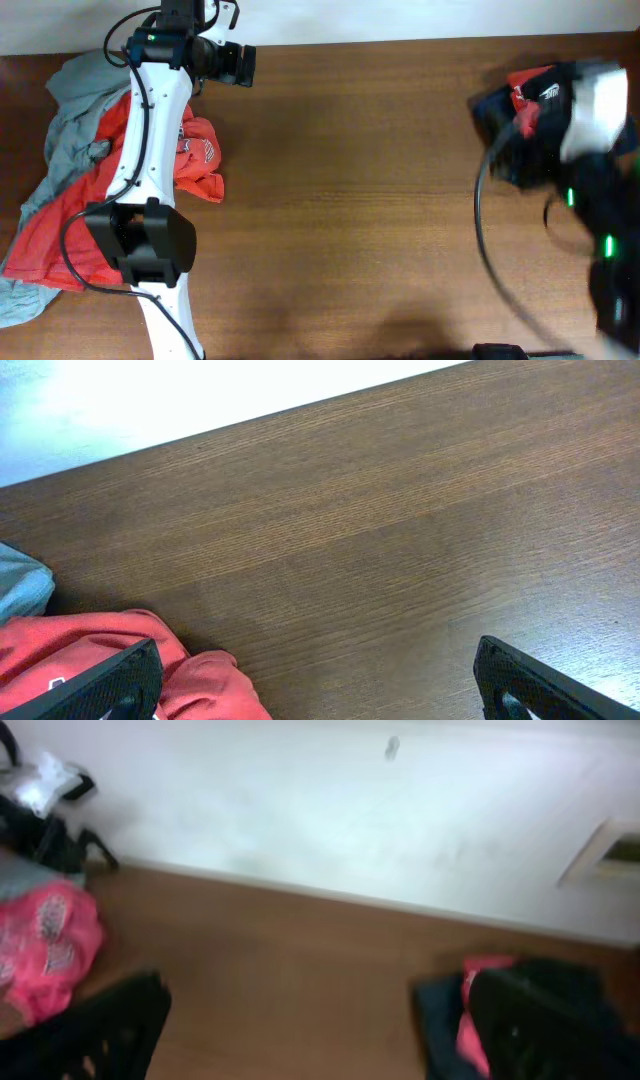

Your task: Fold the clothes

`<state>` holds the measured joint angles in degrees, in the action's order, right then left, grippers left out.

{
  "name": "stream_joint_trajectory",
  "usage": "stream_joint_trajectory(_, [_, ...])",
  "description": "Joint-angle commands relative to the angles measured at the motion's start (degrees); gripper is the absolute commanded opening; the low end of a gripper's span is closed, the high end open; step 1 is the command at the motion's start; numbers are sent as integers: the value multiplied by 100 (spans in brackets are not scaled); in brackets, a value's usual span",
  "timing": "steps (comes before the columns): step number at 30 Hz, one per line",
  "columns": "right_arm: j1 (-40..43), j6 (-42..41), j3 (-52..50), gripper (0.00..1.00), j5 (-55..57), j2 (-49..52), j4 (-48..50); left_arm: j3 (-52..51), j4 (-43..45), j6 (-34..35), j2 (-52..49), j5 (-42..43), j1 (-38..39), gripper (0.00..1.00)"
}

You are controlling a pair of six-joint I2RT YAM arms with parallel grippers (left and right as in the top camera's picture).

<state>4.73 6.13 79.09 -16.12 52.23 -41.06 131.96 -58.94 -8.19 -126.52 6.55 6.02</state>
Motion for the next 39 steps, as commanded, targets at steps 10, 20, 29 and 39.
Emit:
stream_joint_trajectory(10, [-48, -17, -4612, 99, 551, -3239, 2369, 94, 11, -114, 96, -39, -7, 99])
stream_joint_trajectory(20, [-50, -20, -6815, 99, 546, -4839, 2975, 94, 11, -114, 96, -39, -7, 99])
stream_joint_trajectory(29, [-59, -22, -7451, 99, 544, -5204, 2992, 94, 11, -114, 96, -39, -7, 99])
stream_joint_trajectory(39, [-59, -22, -7578, 99, 568, -5202, 3021, 94, 9, -116, 96, -39, -7, 99])
